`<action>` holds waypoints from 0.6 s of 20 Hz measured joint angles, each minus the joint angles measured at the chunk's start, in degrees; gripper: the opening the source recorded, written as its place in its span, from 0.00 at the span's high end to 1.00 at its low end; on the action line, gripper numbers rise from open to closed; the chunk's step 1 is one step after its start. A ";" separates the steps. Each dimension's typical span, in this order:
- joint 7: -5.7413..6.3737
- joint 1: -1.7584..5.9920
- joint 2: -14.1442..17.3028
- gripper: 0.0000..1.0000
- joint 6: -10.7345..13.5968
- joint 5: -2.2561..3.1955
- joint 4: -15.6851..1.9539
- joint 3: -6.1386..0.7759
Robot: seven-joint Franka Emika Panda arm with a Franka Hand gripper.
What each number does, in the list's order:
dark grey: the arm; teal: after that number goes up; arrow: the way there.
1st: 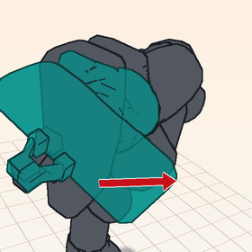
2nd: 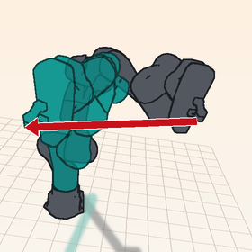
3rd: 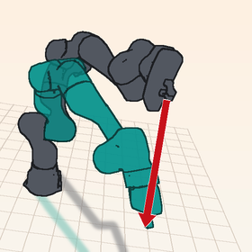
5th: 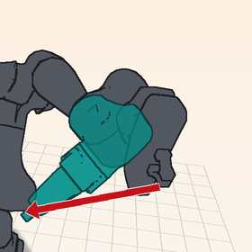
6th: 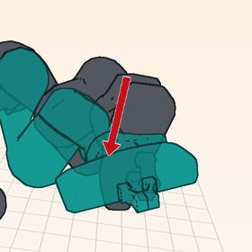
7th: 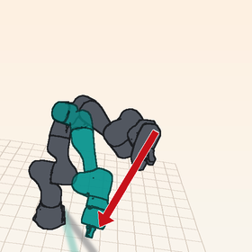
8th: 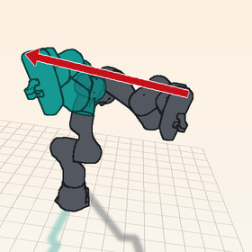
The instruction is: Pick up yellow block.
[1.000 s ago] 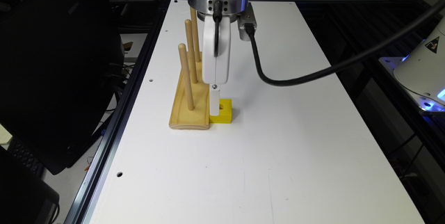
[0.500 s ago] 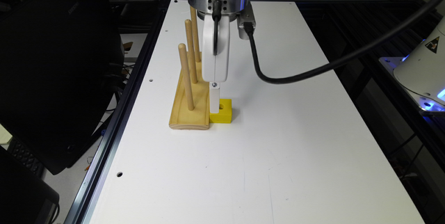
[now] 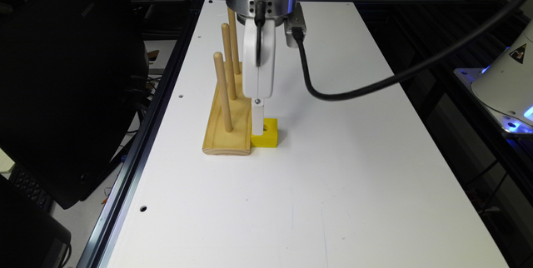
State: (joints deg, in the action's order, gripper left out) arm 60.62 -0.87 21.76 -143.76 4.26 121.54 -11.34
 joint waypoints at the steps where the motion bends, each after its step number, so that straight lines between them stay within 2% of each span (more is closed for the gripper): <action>1: 0.01 0.00 0.63 0.00 -0.54 0.18 -0.01 0.06; 4: 0.01 0.01 1.55 0.00 -1.26 0.51 -0.12 0.15; 9: 0.01 0.00 1.91 0.00 -1.39 0.60 -0.11 0.16; 12: 0.01 -0.03 3.64 0.00 -3.01 0.83 -0.12 0.34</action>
State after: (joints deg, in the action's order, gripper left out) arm 60.64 -0.90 25.40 -146.77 5.09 121.42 -10.99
